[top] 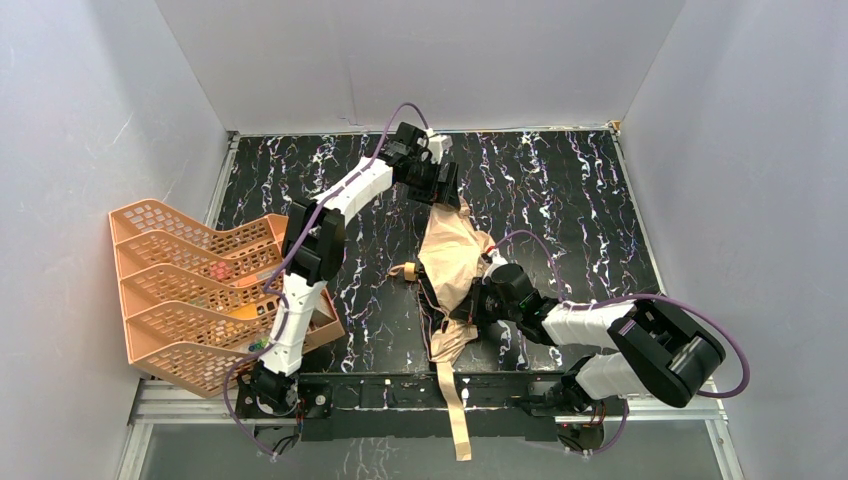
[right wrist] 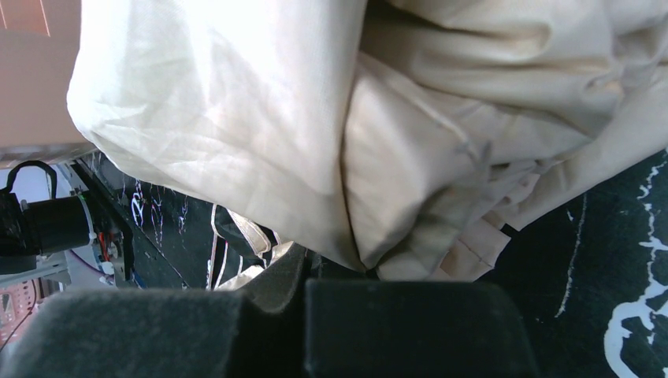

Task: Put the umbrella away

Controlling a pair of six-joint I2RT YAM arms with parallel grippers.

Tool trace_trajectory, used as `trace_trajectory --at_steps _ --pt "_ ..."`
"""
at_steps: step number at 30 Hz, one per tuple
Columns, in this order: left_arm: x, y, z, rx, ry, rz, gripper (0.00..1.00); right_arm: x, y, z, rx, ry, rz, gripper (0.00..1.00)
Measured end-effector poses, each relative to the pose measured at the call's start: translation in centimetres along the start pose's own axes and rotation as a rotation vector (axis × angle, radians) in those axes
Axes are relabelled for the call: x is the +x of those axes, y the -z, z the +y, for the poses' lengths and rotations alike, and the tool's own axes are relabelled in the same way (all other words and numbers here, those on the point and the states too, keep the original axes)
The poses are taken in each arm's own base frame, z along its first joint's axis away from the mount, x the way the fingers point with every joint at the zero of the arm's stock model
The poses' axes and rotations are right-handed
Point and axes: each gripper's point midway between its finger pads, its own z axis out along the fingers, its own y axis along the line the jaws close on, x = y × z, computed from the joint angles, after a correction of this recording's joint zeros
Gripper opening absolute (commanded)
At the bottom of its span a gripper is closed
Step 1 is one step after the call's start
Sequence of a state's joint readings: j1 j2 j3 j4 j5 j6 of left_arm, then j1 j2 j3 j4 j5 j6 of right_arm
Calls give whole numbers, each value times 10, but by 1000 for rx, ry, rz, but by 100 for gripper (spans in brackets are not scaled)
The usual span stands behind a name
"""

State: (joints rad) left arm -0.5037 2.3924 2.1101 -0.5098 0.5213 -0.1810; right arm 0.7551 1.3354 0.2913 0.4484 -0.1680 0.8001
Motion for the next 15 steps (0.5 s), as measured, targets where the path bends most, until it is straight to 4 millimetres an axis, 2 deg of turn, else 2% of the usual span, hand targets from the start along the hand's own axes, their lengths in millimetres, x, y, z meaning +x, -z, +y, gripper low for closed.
trace_trajectory --at_steps 4,7,8,13,15 --pt "1 1 -3 16 -4 12 55 0 0 0 0 0 0 0" --pt "-1 1 -3 11 -10 7 25 0 0 0 0 0 0 0" --pt "-1 1 -1 3 -8 7 18 0 0 0 -1 0 -1 0" --pt "0 2 11 -72 16 7 0 0 0 0 1 -4 -1 0" --pt "0 2 18 -109 41 3 0 0 0 0 2 -9 0 0"
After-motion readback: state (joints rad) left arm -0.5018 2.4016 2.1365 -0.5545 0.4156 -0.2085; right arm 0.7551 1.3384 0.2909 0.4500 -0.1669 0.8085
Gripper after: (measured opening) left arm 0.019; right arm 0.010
